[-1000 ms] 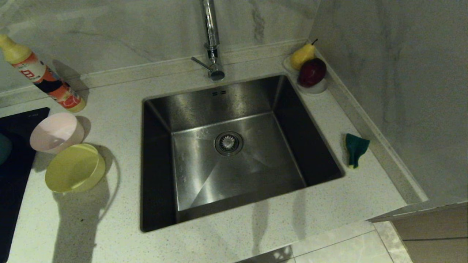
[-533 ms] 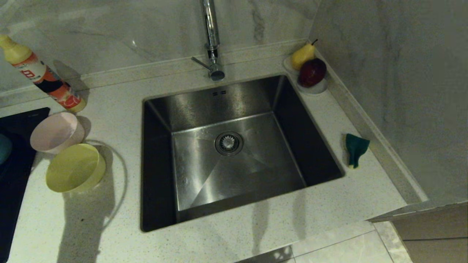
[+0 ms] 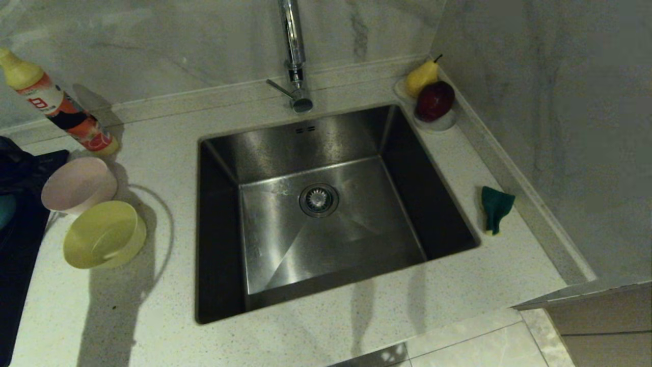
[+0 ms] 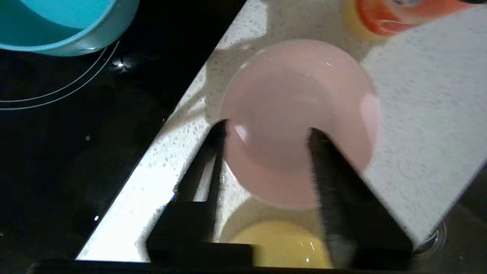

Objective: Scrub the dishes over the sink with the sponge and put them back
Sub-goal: Place the bowl on the bowl

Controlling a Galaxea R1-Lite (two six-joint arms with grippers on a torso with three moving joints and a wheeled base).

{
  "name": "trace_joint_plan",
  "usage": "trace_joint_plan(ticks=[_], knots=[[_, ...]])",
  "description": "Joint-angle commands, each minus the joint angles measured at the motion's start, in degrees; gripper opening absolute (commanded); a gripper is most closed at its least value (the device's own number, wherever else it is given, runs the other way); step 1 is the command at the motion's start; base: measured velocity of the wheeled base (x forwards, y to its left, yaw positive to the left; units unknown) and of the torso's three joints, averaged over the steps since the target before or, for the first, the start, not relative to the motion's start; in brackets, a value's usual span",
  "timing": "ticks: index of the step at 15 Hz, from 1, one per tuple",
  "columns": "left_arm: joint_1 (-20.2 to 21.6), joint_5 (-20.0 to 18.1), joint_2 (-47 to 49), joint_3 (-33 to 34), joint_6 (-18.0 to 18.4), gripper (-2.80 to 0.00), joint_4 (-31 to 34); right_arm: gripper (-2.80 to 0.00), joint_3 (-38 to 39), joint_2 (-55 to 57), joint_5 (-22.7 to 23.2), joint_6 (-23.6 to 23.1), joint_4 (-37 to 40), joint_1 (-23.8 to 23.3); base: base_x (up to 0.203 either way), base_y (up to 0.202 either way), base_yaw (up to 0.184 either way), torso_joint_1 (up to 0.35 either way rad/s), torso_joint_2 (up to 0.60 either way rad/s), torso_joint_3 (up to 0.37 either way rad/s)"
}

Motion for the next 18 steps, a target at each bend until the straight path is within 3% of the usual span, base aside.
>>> trace_joint_plan(ticks=[1, 5, 18], knots=[[0.1, -0.3, 4.0, -0.6, -0.4, 0.00, 0.1, -2.80, 0.0, -0.2, 0.0, 0.0, 0.0, 0.0, 0.000, 0.000, 0.000, 0.000, 0.00, 0.000], [0.3, -5.0, 6.9, -0.8, -4.3, 0.00, -0.2, -2.80, 0.0, -0.2, 0.0, 0.0, 0.0, 0.0, 0.000, 0.000, 0.000, 0.000, 0.00, 0.000], [0.7, -5.2, 11.3, -1.7, -6.3, 0.00, -1.1, -2.80, 0.0, -0.2, 0.0, 0.0, 0.0, 0.0, 0.000, 0.000, 0.000, 0.000, 0.00, 0.000]])
